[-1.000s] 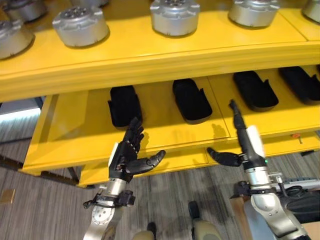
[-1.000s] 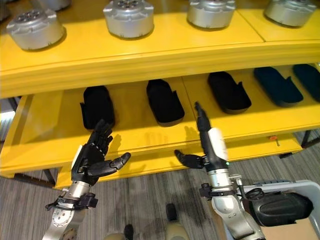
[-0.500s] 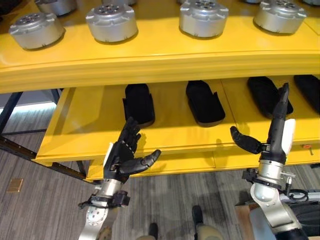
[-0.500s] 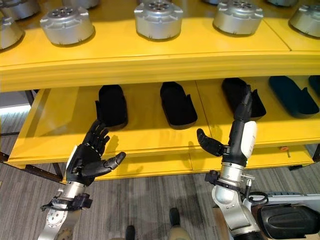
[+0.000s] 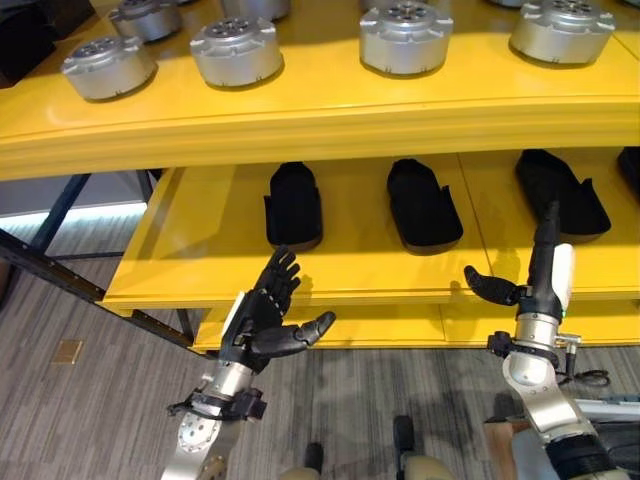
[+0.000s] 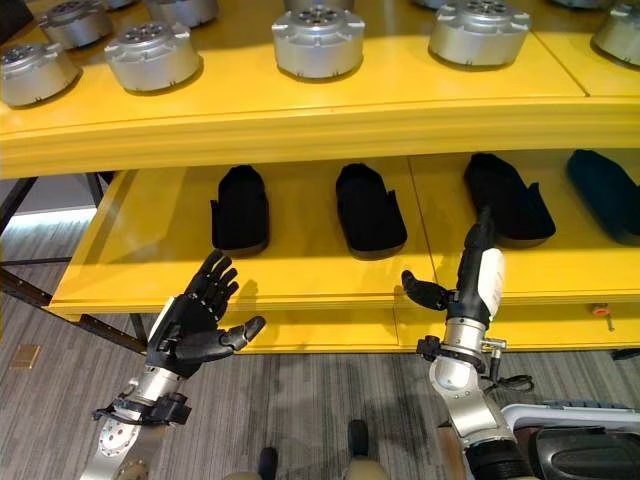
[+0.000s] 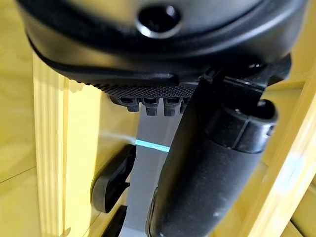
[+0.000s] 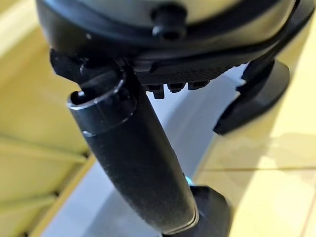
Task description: Move parts from the plastic box to the shelf.
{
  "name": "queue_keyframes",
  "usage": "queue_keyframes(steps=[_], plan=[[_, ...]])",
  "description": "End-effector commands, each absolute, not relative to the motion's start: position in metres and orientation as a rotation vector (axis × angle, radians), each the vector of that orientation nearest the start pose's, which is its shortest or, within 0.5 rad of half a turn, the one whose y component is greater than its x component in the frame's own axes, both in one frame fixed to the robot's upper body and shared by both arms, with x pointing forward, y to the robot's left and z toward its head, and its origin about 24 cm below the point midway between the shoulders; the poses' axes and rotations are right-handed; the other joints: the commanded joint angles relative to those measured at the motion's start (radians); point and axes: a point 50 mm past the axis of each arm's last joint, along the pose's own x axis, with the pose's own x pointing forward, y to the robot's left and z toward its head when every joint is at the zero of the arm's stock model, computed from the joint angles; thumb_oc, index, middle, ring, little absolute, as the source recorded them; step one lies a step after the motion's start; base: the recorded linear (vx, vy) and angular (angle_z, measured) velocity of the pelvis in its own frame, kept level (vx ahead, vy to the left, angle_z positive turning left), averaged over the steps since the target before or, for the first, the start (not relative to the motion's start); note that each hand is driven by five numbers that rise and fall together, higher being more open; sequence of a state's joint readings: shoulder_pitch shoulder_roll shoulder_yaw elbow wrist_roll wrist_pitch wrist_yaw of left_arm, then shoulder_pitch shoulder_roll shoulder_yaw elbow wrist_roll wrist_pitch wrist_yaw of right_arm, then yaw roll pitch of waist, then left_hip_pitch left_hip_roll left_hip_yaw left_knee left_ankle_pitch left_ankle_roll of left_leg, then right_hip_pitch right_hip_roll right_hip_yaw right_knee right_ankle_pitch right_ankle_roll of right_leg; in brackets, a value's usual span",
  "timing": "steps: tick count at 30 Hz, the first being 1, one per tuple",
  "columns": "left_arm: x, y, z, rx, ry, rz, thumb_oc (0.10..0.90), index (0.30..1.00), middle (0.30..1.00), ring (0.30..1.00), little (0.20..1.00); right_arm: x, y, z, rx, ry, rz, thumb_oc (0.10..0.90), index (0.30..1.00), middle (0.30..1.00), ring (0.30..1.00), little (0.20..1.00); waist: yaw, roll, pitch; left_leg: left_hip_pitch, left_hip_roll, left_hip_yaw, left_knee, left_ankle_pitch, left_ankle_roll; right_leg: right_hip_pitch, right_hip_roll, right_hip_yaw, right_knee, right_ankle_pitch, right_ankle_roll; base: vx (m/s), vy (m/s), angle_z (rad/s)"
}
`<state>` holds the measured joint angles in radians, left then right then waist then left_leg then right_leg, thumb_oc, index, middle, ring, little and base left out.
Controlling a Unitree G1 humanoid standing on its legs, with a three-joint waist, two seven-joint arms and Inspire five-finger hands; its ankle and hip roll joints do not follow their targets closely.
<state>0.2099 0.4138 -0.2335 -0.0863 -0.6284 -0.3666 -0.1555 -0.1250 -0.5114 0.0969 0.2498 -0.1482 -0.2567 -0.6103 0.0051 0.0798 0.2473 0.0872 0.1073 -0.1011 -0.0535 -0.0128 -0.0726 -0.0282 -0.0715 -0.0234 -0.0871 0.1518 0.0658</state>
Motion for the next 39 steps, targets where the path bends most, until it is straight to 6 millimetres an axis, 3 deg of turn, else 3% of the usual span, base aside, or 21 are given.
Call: queue_keyframes(steps=[1, 8, 24, 30, 39], plan=[[0.213, 0.179, 0.088, -0.291, -0.361, -0.356, 0.900, 1.000, 1.000, 1.000, 1.000, 0.286, -0.255, 0.131, -0.629, -0.532, -0.454, 0.900, 1.000, 1.000, 1.000, 1.000, 0.012, -0.037, -0.039, -0.082, 0.002, 0.077, -0.016, 0.095, 0.011, 0.054, 0.002, -0.078, 0.120, -0.176, -0.042, -0.01, -0.006, 0.08], [0.214, 0.177, 0.084, -0.310, -0.340, -0.357, 0.900, 1.000, 1.000, 1.000, 1.000, 0.293, -0.262, 0.131, -0.688, -0.492, -0.437, 0.900, 1.000, 1.000, 1.000, 1.000, 0.010, -0.025, -0.021, -0.084, 0.004, 0.072, -0.010, 0.098, 0.005, 0.042, -0.001, -0.081, 0.143, -0.185, -0.046, 0.01, -0.006, 0.04], [0.214, 0.175, 0.081, -0.345, -0.329, -0.388, 0.900, 1.000, 1.000, 1.000, 1.000, 0.304, -0.287, 0.129, -0.748, -0.393, -0.493, 0.900, 1.000, 1.000, 1.000, 1.000, 0.012, 0.031, 0.039, -0.108, 0.002, 0.063, 0.013, 0.104, 0.000, -0.017, -0.017, -0.095, 0.246, -0.233, -0.056, 0.00, -0.002, 0.00], [0.214, 0.173, 0.082, -0.353, -0.318, -0.402, 0.900, 1.000, 1.000, 1.000, 1.000, 0.310, -0.295, 0.140, -0.774, -0.391, -0.510, 0.900, 1.000, 1.000, 1.000, 1.000, 0.015, 0.058, 0.063, -0.121, -0.002, 0.053, 0.021, 0.111, -0.002, -0.042, -0.023, -0.099, 0.288, -0.254, -0.062, 0.00, -0.019, 0.04], [0.213, 0.171, 0.082, -0.364, -0.317, -0.422, 0.900, 1.000, 1.000, 1.000, 1.000, 0.319, -0.292, 0.160, -0.801, -0.446, -0.505, 0.900, 1.000, 1.000, 1.000, 1.000, 0.018, 0.078, 0.081, -0.133, -0.002, 0.048, 0.026, 0.119, -0.008, -0.060, -0.025, -0.096, 0.308, -0.262, -0.066, 0.00, -0.008, 0.02]])
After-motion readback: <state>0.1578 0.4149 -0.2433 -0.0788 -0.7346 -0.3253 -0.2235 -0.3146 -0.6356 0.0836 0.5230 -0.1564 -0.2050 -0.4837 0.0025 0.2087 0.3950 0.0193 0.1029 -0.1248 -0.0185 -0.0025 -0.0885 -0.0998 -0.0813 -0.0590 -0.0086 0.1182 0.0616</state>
